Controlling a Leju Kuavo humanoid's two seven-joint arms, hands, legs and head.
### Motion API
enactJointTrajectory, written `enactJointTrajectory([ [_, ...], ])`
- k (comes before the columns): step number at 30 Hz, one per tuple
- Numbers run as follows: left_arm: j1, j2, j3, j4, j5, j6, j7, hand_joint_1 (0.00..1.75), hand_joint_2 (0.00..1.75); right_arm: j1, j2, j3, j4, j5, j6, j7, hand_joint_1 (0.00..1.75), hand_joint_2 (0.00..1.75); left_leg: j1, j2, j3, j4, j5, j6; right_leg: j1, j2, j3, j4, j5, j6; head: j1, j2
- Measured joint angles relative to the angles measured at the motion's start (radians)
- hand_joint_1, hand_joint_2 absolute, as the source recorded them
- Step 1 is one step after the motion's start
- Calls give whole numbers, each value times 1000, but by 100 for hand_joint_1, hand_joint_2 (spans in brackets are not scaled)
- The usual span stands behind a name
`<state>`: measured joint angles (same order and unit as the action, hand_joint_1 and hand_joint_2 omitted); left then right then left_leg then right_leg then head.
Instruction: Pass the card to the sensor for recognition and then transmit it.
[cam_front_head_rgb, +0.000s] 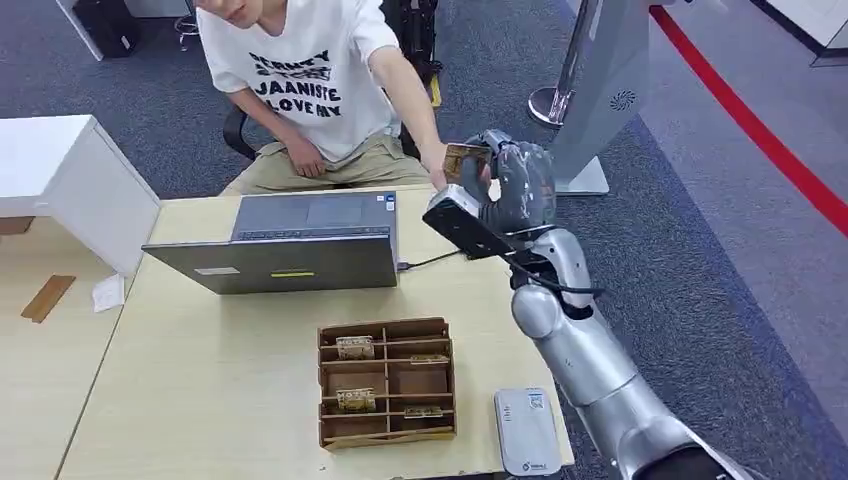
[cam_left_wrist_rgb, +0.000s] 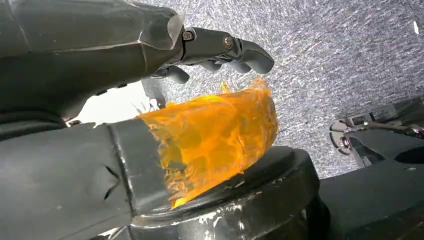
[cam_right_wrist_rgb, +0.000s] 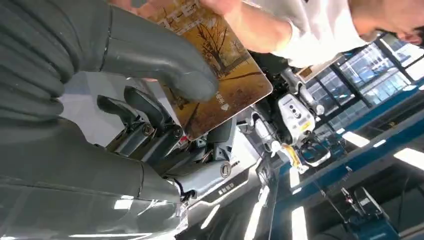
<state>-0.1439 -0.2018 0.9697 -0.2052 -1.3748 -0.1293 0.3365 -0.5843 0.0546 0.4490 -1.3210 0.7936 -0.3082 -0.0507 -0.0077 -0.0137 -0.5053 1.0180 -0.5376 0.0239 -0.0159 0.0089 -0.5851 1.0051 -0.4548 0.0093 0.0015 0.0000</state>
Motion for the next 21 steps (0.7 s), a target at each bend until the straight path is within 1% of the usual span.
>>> enactJointTrajectory([
  [1,0,0,0,0,0,-2,0,0,0,-3,3,8,18,30,-2,3,141,175,0,0,0,0,0,0,0,0,0,0,0,0,0,0],
  [2,0,0,-1,0,0,-3,0,0,0,-4,5,13,30,48,-2,6,0,175,0,-1,-1,0,0,0,0,0,0,0,0,0,0,0],
  [7,0,0,-4,0,3,-3,0,0,0,-7,16,35,73,100,-2,8,0,175,0,0,-1,0,0,0,0,0,-1,0,0,0,0,0],
  [14,1,0,-4,0,12,0,0,0,0,28,27,61,74,114,-11,-10,0,175,0,-1,-1,0,0,0,0,0,-1,0,0,0,0,0],
  [17,2,0,-4,0,20,4,-1,0,0,61,34,65,44,79,-31,-34,0,175,0,-1,-1,0,0,0,0,0,-1,0,0,0,0,0],
  [21,5,0,-4,0,29,11,-5,0,0,122,42,66,-26,7,-52,-68,0,175,0,-1,-1,0,0,0,0,0,-1,0,0,0,0,0],
])
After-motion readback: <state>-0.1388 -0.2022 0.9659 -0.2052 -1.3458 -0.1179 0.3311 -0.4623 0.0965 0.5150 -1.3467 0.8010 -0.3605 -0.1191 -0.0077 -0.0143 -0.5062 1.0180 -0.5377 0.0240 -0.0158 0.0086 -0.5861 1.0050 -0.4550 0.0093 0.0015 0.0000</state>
